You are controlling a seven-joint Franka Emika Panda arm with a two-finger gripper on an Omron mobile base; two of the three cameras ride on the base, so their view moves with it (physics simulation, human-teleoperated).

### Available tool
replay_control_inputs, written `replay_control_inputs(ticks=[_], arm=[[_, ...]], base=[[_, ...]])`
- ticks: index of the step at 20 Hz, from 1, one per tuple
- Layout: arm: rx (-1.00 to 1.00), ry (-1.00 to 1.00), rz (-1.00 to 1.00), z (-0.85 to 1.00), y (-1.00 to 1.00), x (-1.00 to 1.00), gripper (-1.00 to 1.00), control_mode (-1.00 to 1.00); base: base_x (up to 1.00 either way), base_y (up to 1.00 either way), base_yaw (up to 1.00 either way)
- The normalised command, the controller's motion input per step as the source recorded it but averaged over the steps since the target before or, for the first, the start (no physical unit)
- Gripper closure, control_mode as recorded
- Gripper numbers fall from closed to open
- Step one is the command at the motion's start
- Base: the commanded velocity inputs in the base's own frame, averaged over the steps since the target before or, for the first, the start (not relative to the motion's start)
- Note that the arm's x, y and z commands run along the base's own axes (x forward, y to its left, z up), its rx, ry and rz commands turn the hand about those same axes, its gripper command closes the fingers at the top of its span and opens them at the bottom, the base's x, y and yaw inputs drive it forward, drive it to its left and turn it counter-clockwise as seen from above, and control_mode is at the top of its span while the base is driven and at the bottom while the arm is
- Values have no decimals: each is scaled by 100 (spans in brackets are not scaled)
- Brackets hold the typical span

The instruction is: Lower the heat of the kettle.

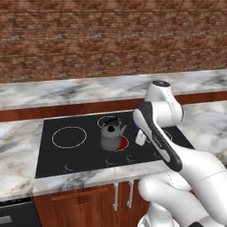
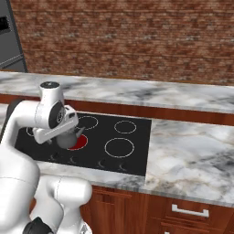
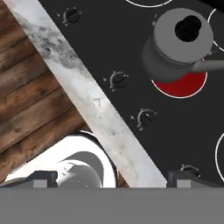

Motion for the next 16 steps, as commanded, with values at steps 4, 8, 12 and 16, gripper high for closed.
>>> replay_control_inputs(ticks=[4, 8, 12, 16], arm=[[-11, 8, 54, -46, 0, 18, -100, -100], [-14, 13, 56, -40, 0, 35, -100, -100], [-10, 9, 60, -35, 0, 38, -100, -100], [-5, 10, 63, -33, -2, 31, -100, -100]], base=[[0, 0, 0], [0, 0, 0], [0, 0, 0], [0, 0, 0]])
